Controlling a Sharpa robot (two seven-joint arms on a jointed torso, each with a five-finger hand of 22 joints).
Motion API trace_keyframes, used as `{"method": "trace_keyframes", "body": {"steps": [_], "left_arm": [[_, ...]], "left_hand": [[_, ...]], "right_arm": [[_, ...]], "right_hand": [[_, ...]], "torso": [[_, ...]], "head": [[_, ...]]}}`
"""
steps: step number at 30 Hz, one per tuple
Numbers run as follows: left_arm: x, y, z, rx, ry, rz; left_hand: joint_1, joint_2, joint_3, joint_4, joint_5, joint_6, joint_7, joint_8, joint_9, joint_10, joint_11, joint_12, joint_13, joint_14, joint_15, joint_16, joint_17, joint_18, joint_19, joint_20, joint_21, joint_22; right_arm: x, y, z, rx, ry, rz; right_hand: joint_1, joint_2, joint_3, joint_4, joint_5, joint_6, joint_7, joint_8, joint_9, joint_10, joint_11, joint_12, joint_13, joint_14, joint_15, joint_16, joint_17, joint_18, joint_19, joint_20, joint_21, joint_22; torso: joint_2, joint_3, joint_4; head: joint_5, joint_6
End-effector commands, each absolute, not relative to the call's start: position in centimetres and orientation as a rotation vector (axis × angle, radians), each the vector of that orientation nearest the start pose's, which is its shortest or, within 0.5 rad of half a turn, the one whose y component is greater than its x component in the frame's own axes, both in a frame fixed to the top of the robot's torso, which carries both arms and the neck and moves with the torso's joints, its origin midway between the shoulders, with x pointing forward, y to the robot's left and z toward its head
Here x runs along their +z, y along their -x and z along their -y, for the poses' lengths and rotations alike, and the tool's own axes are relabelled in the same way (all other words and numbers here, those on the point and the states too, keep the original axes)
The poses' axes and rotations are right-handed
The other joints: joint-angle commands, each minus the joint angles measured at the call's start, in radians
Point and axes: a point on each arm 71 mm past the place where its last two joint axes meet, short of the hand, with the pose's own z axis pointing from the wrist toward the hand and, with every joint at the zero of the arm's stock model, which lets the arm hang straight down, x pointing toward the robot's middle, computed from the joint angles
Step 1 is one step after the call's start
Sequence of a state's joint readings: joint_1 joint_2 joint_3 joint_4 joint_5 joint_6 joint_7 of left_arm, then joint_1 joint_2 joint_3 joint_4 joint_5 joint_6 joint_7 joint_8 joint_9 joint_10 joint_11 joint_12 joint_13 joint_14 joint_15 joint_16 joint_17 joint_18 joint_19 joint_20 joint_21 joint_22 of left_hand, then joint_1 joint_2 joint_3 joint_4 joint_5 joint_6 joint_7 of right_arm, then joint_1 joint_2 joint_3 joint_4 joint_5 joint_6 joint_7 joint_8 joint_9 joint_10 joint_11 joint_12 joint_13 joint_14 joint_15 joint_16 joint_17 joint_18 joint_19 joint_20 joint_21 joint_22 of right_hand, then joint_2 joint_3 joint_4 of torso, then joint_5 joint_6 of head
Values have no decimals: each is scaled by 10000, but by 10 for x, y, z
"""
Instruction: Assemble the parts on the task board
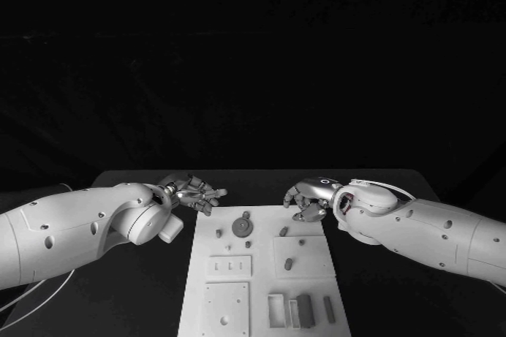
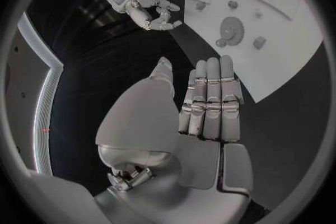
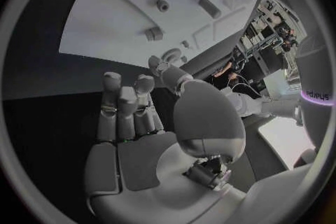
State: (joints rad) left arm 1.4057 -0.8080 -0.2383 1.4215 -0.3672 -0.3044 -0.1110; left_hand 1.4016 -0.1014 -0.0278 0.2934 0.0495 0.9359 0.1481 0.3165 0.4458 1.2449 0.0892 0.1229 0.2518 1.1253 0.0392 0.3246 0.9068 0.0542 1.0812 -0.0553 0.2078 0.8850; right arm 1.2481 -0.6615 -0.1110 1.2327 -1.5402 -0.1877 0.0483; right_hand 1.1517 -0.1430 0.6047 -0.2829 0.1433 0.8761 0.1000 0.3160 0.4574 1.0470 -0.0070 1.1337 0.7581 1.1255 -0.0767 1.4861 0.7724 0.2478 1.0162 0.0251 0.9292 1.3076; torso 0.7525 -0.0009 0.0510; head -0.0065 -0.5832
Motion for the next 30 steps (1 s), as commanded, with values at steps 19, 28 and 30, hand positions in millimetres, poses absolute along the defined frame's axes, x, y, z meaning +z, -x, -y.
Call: {"method": "trace_keyframes", "body": {"steps": [19, 28, 30], "left_arm": [[-177, -516, -233, -9752, 8552, -18653], [-177, -516, -233, -9764, 8552, -18661], [-177, -516, -233, -9766, 8550, -18660]], "left_hand": [[285, 28, -61, -25, -5, -73, 26, -81, -33, -142, 32, -72, 75, -71, 31, -93, 56, 82, -91, -11, -94, 34], [303, 39, -74, -20, -5, -78, 30, -87, -37, -151, 36, -77, 86, -69, 33, -102, 64, 80, -91, -8, -98, 37], [305, 42, -76, -19, -5, -79, 31, -88, -38, -152, 37, -78, 88, -69, 34, -103, 66, 80, -91, -8, -99, 38]], "right_arm": [[-237, -523, 177, 6460, 5559, -17760], [-246, -526, 178, 6288, 5589, -17783], [-247, -526, 178, 6249, 5587, -17739]], "right_hand": [[381, 123, 5, -69, -14, 299, 344, -70, -58, -844, 315, 59, 38, -173, -20, -14, 51, 140, -153, 88, -1, 201], [445, 277, 12, -61, -13, 359, 332, -42, -62, -864, 303, 75, 38, -198, -33, -1, 59, 140, -182, 110, 11, 201], [434, 305, 6, -53, -14, 363, 333, -41, -64, -864, 303, 79, 39, -199, -34, 2, 61, 140, -181, 114, 16, 202]], "torso": [[9, -4, 12], [12, -7, 11], [13, -8, 20]], "head": [[82, -210], [94, -262], [96, -269]]}}
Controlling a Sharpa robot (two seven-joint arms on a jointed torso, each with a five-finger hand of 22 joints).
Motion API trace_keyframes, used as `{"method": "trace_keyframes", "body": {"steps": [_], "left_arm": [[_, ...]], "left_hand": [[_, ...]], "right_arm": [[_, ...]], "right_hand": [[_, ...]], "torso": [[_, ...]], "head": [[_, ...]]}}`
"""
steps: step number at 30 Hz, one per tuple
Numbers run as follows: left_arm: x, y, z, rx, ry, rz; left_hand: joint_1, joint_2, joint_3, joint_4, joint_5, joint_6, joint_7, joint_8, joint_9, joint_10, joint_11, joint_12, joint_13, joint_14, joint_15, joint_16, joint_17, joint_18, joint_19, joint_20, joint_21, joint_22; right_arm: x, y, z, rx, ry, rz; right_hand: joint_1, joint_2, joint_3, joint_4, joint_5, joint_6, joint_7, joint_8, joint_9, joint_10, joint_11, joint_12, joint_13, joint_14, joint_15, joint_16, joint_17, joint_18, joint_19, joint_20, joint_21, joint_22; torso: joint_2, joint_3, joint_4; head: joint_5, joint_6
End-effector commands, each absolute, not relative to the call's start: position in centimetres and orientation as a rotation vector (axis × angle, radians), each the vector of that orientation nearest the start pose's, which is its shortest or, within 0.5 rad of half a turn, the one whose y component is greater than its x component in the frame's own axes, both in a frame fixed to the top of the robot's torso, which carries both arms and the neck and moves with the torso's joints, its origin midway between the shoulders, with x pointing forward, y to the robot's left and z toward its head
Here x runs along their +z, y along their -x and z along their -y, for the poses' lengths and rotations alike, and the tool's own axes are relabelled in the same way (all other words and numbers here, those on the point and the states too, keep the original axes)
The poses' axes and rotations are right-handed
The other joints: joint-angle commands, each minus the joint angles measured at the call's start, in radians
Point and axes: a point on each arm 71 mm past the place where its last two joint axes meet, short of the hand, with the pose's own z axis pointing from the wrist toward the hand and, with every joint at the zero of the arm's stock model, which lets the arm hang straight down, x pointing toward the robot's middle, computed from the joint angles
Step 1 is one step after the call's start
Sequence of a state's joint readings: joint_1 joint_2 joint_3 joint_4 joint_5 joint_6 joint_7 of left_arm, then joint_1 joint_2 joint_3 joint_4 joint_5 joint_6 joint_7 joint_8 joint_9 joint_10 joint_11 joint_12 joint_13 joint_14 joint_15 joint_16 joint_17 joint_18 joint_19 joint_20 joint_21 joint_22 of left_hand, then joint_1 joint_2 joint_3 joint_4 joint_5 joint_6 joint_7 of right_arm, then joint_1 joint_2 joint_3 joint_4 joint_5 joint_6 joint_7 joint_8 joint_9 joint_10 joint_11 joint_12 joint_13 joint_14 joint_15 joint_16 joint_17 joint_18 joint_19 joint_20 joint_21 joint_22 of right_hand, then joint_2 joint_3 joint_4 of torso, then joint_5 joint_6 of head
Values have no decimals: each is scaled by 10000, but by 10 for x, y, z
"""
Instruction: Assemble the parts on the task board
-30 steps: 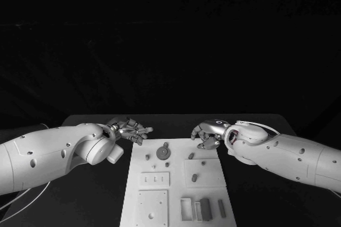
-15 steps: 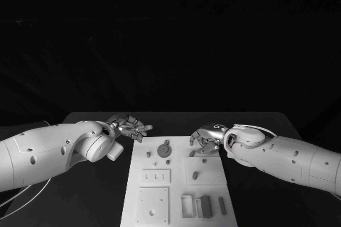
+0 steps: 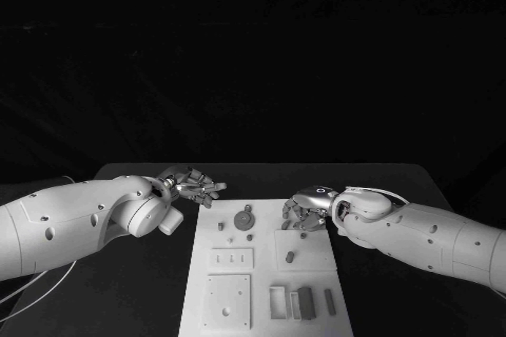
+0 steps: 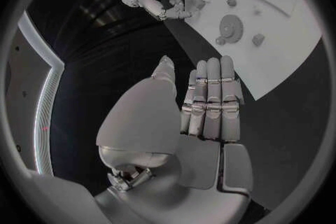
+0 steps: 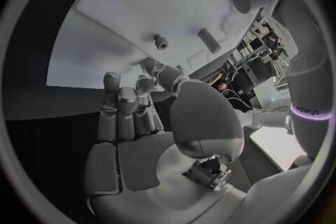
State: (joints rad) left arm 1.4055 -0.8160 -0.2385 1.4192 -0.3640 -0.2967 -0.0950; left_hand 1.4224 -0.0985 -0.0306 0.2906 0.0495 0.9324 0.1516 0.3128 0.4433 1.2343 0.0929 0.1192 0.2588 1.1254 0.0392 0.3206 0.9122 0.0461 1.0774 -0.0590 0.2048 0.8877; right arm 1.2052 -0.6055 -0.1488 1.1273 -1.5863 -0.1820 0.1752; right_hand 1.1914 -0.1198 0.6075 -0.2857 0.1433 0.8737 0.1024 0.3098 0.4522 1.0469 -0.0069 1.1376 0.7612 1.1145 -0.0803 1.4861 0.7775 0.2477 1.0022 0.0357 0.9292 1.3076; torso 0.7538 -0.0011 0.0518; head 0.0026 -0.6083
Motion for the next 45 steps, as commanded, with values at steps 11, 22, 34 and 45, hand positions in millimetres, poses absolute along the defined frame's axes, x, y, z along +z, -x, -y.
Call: {"method": "trace_keyframes", "body": {"steps": [11, 22, 34, 45], "left_arm": [[-177, -516, -234, -9762, 8571, -18647], [-177, -516, -233, -9791, 8552, -18686], [-177, -516, -234, -9791, 8554, -18682], [-177, -515, -233, -9801, 8548, -18694]], "left_hand": [[106, 25, -59, 10, -5, -47, -1, -55, -16, -51, 2, -44, 27, -67, 35, -69, 19, 161, -52, 31, -72, 14], [122, 37, -73, 9, -5, -50, 1, -60, -20, -60, 6, -49, 37, -65, 36, -78, 27, 161, -51, 32, -76, 17], [134, 41, -85, 8, -5, -50, 2, -62, -21, -64, 7, -52, 47, -64, 37, -85, 33, 161, -52, 32, -81, 19], [150, 43, -93, 6, -5, -51, 2, -64, -23, -67, 7, -54, 54, -63, 37, -91, 38, 162, -52, 32, -84, 21]], "right_arm": [[-248, -529, 177, 6186, 5575, -17766], [-249, -532, 173, 6165, 5617, -17802], [-250, -531, 170, 6279, 5739, -17932], [-253, -530, 166, 6346, 5867, -18082]], "right_hand": [[-71, 235, -60, 8, -14, 426, 319, 33, -24, -852, 310, 69, 9, -79, 8, 29, 18, 141, -26, 27, 49, 199], [-141, 312, -70, 18, -11, 514, 326, 74, -18, -842, 316, 85, 4, -71, 13, 42, 20, 141, -18, 28, 66, 196], [-178, 350, -69, 6, -9, 646, 319, 139, 1, -840, 313, 94, -1, -72, 16, 48, 20, 141, -26, 26, 74, 193], [-178, 352, -65, -13, -10, 760, 290, 195, 19, -849, 289, 95, -9, -85, 1, 49, 19, 141, -50, 26, 75, 192]], "torso": [[2, -6, 6], [29, 0, 15], [60, -1, 32], [50, 3, 34]], "head": [[70, -101], [71, -178], [61, -236], [69, -294]]}}
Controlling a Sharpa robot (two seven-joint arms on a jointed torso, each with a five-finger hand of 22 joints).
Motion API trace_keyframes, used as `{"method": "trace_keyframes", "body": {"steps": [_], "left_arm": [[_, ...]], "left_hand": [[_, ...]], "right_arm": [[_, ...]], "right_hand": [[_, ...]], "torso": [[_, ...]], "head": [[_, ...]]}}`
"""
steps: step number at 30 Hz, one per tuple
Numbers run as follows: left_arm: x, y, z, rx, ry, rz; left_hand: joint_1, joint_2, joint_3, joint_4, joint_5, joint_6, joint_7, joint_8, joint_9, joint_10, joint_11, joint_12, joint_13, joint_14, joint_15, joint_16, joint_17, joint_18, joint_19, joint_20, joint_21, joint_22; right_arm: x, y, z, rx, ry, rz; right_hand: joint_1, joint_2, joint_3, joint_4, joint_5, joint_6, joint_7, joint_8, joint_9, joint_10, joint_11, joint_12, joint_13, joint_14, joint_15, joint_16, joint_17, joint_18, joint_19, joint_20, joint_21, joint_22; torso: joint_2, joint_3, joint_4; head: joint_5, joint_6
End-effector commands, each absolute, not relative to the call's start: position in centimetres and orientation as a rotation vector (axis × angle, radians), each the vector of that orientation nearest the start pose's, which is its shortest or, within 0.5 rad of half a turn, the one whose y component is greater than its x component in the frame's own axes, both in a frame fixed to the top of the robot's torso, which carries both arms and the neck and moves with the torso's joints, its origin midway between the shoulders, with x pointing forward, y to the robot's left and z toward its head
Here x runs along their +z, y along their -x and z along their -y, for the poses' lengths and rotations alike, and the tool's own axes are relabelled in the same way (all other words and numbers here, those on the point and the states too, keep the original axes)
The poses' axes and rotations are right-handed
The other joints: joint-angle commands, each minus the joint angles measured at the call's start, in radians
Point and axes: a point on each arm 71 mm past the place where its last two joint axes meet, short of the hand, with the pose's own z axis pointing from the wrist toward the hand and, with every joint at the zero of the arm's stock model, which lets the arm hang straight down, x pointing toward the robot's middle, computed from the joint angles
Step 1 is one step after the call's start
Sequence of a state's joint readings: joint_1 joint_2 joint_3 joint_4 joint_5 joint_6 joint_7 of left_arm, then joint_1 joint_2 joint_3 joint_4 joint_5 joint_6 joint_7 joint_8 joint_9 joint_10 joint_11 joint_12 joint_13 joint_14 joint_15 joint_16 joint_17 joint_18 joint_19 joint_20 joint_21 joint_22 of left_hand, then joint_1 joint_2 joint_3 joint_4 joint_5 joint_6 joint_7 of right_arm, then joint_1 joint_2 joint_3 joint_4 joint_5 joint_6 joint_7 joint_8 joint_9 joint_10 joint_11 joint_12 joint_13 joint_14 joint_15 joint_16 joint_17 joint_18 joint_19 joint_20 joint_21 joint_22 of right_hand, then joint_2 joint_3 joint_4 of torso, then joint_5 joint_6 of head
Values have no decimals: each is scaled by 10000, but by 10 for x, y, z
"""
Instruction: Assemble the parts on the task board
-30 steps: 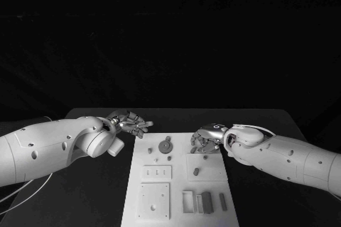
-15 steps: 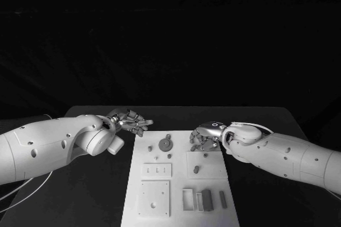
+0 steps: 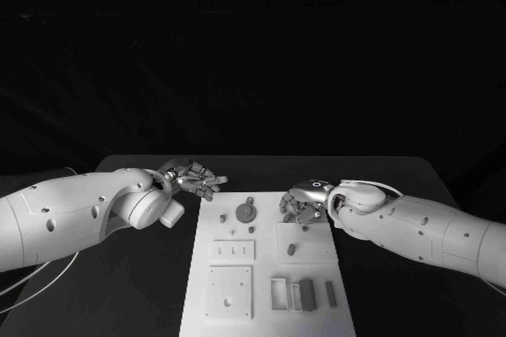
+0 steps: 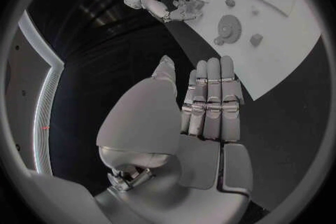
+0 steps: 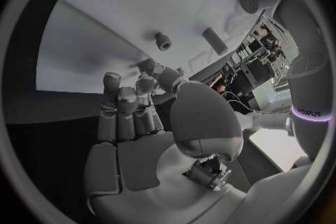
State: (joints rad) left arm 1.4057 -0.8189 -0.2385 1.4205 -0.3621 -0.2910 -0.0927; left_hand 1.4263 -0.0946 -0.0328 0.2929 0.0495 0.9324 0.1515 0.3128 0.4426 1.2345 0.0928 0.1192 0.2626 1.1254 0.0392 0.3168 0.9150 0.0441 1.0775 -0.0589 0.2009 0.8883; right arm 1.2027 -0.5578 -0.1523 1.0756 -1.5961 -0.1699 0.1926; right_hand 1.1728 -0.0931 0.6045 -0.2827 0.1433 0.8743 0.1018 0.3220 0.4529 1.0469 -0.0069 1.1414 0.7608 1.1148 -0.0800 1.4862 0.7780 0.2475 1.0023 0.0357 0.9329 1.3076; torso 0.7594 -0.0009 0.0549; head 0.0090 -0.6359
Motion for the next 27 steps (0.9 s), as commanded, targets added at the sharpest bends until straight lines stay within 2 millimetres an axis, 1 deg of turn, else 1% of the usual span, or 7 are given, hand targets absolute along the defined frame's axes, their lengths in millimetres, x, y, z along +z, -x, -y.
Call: {"method": "trace_keyframes", "body": {"steps": [1, 5, 9, 14, 20, 22, 27], "left_arm": [[-177, -515, -233, -9805, 8545, -18698], [-177, -515, -232, -9830, 8529, -18723], [-177, -515, -233, -9830, 8532, -18734], [-177, -515, -233, -9823, 8541, -18725], [-177, -514, -233, -9831, 8537, -18744], [-177, -514, -233, -9828, 8541, -18742], [-177, -514, -234, -9822, 8546, -18742]], "left_hand": [[111, 4, -71, -17, -5, -51, 3, -64, -15, -69, 9, -54, 17, -64, 37, -53, 10, 182, -54, 31, -45, 16], [115, 4, -73, -17, -5, -52, 3, -65, -16, -70, 9, -55, 19, -63, 38, -55, 11, 182, -54, 32, -46, 16], [119, 5, -76, -17, -5, -52, 3, -65, -16, -71, 9, -56, 21, -63, 38, -57, 13, 182, -54, 32, -47, 17], [125, 5, -80, -17, -5, -52, 3, -66, -17, -73, 10, -57, 24, -64, 38, -59, 14, 182, -54, 32, -49, 18], [134, 6, -86, -16, -5, -53, 4, -68, -18, -75, 11, -58, 29, -64, 39, -64, 18, 182, -56, 33, -51, 19], [135, 7, -88, -16, -5, -52, 4, -68, -18, -76, 11, -59, 30, -64, 39, -65, 19, 182, -56, 34, -52, 19], [139, 9, -91, -15, -5, -52, 4, -68, -19, -77, 11, -60, 33, -64, 40, -67, 20, 181, -56, 34, -53, 20]], "right_arm": [[-253, -530, 166, 6348, 5871, -18087], [-253, -531, 165, 6338, 5888, -18114], [-254, -531, 165, 6325, 5914, -18157], [-256, -530, 164, 6280, 5995, -18176], [-256, -531, 165, 6171, 6025, -18108], [-256, -531, 166, 6129, 6039, -18083], [-255, -531, 166, 6091, 6024, -18003]], "right_hand": [[7, 91, -35, -43, -10, 777, 290, 84, 16, -849, 284, 57, -6, -91, -6, 49, 14, 143, -54, 26, 40, 192], [4, 105, -34, -45, -10, 838, 271, 116, 28, -854, 268, 58, -10, -96, -20, 51, 14, 143, -61, 26, 43, 192], [-1, 126, -37, -46, -11, 943, 239, 173, 55, -862, 240, 59, -15, -106, -42, 53, 14, 143, -73, 28, 49, 192], [-38, 172, -51, -39, -11, 1110, 183, 269, 114, -872, 191, 60, -25, -118, -81, 56, 13, 143, -91, 33, 56, 190], [-145, 319, -70, 2, -11, 1314, 110, 405, 221, -867, 129, 63, -39, -122, -133, 62, 10, 143, -94, 37, 66, 185], [-210, 412, -80, 29, -11, 1383, 82, 465, 279, -852, 103, 67, -45, -115, -155, 68, 9, 143, -85, 36, 71, 181], [-271, 506, -90, 40, -10, 1442, 50, 536, 361, -825, 73, 74, -53, -102, -181, 76, 8, 143, -69, 27, 77, 176]], "torso": [[-6, 1, 2], [-4, -4, 10], [5, -1, 16], [1, -2, -1], [-4, -1, -9], [-6, 1, -9], [-4, 4, -12]], "head": [[5, -18], [5, -27], [25, -51], [48, -62], [57, -83], [57, -91], [61, -92]]}}
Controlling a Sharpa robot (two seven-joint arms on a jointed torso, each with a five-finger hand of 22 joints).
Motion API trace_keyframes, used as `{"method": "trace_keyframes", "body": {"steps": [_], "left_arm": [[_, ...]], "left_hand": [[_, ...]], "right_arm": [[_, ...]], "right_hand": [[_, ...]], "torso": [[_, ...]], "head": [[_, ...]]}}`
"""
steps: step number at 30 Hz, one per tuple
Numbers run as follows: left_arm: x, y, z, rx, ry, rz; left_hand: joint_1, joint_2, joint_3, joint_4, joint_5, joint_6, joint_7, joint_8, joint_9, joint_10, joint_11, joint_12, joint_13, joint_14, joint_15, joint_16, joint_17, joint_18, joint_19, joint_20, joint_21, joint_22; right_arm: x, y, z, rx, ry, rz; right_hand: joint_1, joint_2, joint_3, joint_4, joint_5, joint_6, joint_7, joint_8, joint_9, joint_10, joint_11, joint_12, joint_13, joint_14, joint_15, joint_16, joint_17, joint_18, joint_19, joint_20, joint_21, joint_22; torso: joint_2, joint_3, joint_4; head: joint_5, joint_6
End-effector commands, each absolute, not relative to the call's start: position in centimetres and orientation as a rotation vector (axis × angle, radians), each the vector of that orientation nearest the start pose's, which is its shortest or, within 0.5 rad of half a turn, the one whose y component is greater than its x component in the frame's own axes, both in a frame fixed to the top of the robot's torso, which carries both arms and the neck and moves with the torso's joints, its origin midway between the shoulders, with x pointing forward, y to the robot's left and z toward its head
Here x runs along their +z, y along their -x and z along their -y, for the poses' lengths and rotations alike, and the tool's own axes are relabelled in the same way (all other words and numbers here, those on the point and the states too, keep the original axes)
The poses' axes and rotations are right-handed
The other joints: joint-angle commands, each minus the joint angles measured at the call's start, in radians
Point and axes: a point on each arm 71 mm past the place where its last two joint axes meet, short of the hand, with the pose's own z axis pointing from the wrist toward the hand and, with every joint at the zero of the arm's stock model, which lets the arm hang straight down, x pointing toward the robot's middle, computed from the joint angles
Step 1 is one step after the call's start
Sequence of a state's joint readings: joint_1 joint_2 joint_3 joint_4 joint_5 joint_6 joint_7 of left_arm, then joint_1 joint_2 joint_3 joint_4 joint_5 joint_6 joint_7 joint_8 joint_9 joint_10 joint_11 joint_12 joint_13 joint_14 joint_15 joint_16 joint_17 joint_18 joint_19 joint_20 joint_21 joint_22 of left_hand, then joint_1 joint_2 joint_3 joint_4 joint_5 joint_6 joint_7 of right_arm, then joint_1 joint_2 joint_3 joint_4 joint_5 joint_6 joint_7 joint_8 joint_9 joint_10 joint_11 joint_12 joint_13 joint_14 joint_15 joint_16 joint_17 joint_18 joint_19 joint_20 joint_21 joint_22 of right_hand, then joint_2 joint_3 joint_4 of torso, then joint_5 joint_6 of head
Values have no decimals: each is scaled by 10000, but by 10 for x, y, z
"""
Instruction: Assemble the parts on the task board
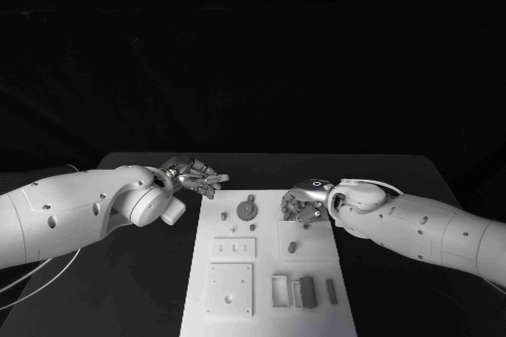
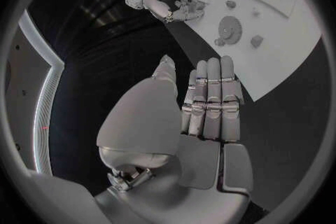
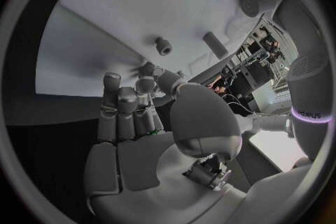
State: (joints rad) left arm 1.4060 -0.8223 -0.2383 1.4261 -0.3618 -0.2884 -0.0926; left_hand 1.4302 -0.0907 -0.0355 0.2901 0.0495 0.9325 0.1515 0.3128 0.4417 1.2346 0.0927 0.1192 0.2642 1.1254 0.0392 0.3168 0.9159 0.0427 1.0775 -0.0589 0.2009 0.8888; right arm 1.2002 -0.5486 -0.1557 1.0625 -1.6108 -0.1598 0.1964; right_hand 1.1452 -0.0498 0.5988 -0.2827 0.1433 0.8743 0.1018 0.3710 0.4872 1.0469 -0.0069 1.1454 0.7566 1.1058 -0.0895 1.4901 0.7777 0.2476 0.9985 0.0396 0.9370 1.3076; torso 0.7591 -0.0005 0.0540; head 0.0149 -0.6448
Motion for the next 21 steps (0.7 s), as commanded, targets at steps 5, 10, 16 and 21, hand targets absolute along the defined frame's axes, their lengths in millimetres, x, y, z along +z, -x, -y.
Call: {"method": "trace_keyframes", "body": {"steps": [5, 10, 16, 21], "left_arm": [[-177, -514, -234, -9820, 8549, -18743], [-177, -514, -234, -9810, 8556, -18736], [-177, -514, -235, -9810, 8557, -18744], [-177, -514, -236, -9787, 8581, -18730]], "left_hand": [[104, -28, -70, 13, -5, -51, 5, -69, -11, -79, 13, -61, 21, -64, 40, -70, 14, 195, -56, 35, -55, 16], [109, -26, -75, 14, -5, -51, 5, -69, -12, -81, 13, -62, 25, -64, 41, -73, 17, 194, -56, 36, -57, 17], [114, -23, -80, 14, -5, -50, 5, -69, -12, -82, 14, -63, 30, -64, 42, -77, 20, 194, -56, 36, -58, 18], [116, -18, -85, 16, -5, -49, 5, -70, -13, -83, 14, -64, 33, -63, 42, -80, 22, 194, -56, 37, -60, 19]], "right_arm": [[-254, -532, 167, 6086, 5989, -17921], [-253, -532, 167, 6187, 5752, -17864], [-253, -532, 168, 6121, 5629, -17919], [-254, -531, 169, 6152, 5488, -18009]], "right_hand": [[-21, 106, -39, 34, -10, 1455, 36, 77, 60, -808, 60, 40, -14, -1, -100, 42, 10, 142, -18, -18, 41, 174], [-52, 140, -45, 28, -10, 1469, 22, 109, 105, -789, 46, 48, -16, 11, -113, 47, 8, 142, -4, -26, 45, 172], [-95, 199, -47, 17, -8, 1495, -3, 163, 182, -757, 23, 64, -16, 35, -135, 56, 7, 142, 24, -40, 52, 168], [-157, 265, -45, 6, -6, 1520, -35, 234, 293, -725, -6, 92, -8, 53, -159, 64, 5, 142, 42, -51, 53, 164]], "torso": [[-2, -1, -5], [1, 1, 0], [-1, 0, 5], [6, 1, 1]], "head": [[0, -4], [-7, -11], [-10, -23], [-13, -31]]}}
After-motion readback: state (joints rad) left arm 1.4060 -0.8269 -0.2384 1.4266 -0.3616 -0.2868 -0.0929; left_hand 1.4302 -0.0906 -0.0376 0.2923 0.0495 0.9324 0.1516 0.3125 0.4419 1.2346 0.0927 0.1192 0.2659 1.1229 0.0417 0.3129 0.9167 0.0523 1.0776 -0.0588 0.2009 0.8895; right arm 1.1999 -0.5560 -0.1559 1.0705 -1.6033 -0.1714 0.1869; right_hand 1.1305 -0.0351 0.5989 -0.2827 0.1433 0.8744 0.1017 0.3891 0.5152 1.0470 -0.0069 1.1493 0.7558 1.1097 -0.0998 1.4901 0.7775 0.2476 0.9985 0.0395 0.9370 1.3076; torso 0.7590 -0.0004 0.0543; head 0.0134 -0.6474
